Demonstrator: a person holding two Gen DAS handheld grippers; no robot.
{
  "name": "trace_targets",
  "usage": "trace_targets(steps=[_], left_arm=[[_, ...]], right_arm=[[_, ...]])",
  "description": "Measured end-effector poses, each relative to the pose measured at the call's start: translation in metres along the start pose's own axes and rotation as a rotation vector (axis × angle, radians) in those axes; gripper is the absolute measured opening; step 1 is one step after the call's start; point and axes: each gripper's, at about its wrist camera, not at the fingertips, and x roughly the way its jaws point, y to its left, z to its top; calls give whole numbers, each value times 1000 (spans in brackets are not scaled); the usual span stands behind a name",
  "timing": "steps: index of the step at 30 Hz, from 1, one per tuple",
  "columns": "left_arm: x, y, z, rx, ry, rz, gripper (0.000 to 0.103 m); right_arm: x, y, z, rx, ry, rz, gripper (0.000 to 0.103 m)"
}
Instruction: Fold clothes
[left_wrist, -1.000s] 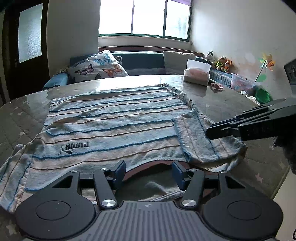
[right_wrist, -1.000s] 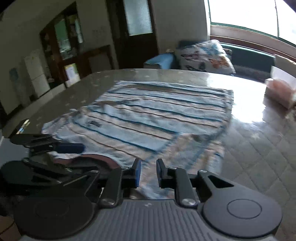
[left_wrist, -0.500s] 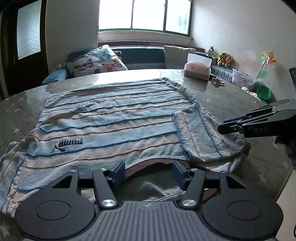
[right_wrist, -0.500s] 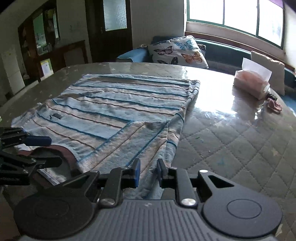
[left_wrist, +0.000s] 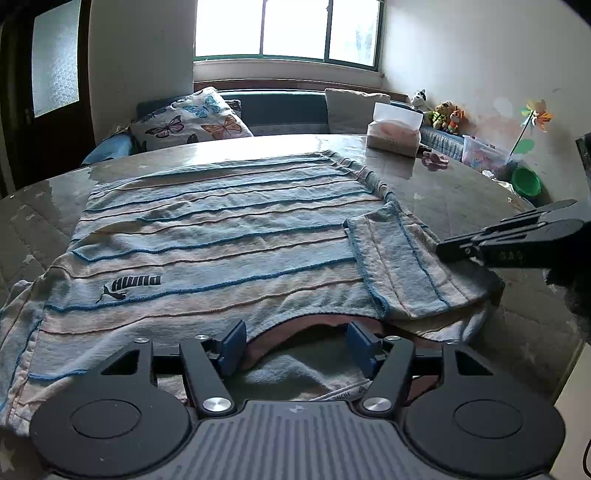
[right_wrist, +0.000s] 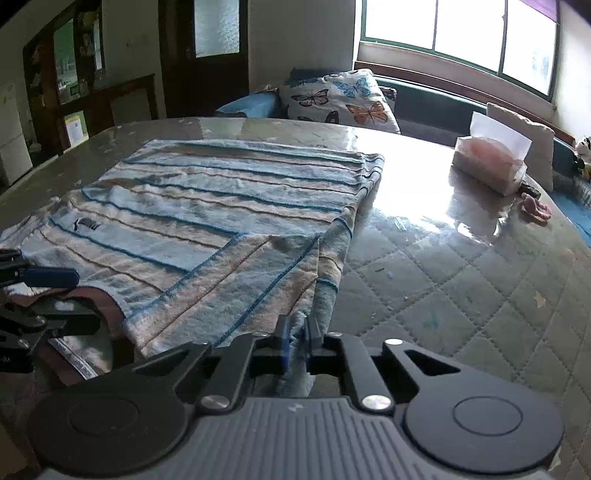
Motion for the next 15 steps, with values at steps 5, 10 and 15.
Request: trace_targets(steps=[5,10,15], left_arm=[[1,1,0,3,0,-1,66],[3,-1,1,13,1,3,67],[4,-2,3,13,6,7,67]], right_arm=[[-13,-17,-4,92,-45,-37,3],[-14,-44,-12,180,-20,-60,3],[-16,-44,7,134,-62,-27,7]])
